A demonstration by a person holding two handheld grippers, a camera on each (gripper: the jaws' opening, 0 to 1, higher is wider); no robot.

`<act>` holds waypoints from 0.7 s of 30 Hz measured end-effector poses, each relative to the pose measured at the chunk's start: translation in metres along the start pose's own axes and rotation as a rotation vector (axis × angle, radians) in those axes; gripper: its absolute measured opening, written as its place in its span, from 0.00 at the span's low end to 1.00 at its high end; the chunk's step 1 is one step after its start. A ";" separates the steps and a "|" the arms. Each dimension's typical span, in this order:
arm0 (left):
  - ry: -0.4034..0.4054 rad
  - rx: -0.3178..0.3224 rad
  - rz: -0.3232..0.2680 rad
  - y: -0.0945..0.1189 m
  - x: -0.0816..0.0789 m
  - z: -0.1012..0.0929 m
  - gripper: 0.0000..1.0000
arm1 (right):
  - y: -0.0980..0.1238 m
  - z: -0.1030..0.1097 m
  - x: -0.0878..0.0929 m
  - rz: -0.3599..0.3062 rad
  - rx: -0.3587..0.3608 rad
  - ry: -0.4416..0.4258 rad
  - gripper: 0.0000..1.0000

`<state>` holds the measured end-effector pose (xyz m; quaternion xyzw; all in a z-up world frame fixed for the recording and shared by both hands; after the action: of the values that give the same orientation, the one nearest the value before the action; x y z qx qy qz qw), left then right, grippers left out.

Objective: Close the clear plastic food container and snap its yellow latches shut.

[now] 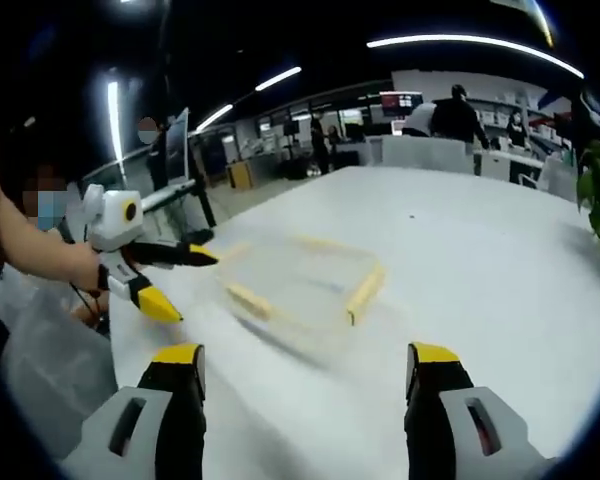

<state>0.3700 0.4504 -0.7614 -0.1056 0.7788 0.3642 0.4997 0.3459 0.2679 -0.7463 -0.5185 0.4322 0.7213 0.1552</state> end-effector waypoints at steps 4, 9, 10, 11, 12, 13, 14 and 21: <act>0.004 -0.004 -0.007 0.007 0.001 -0.001 0.82 | 0.008 0.000 0.002 -0.008 0.010 -0.017 0.83; 0.016 -0.015 -0.006 0.017 0.005 0.002 0.82 | 0.019 0.001 0.006 -0.006 0.021 -0.025 0.82; 0.023 -0.016 -0.007 0.018 0.006 0.002 0.82 | 0.021 0.001 0.006 -0.008 0.021 -0.028 0.82; 0.025 -0.021 -0.008 0.021 0.006 0.003 0.82 | 0.023 0.001 0.007 -0.009 0.022 -0.030 0.82; 0.027 -0.024 -0.007 0.022 0.007 0.004 0.82 | 0.026 0.002 0.008 -0.009 0.022 -0.034 0.82; 0.030 -0.026 -0.006 0.024 0.007 0.004 0.82 | 0.028 0.003 0.008 -0.008 0.022 -0.035 0.82; 0.035 -0.030 -0.011 0.028 0.007 0.004 0.82 | 0.030 0.004 0.009 -0.007 0.023 -0.033 0.82; 0.051 -0.045 -0.020 0.047 0.012 0.004 0.81 | 0.043 0.005 0.006 -0.030 0.036 -0.061 0.81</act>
<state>0.3423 0.4885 -0.7510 -0.1339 0.7818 0.3740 0.4806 0.3117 0.2452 -0.7312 -0.4996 0.4325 0.7265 0.1886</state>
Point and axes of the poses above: the point that each gripper's makers call its tool centre point, and the gripper's own axes: y roughly backward along the fingers, z roughly to its left, x roughly out of its underside, the point moved 2 cm from there along y, roughly backward along the fingers, and after that the axes turned 6 degrees about y, right-handed, at the moved point
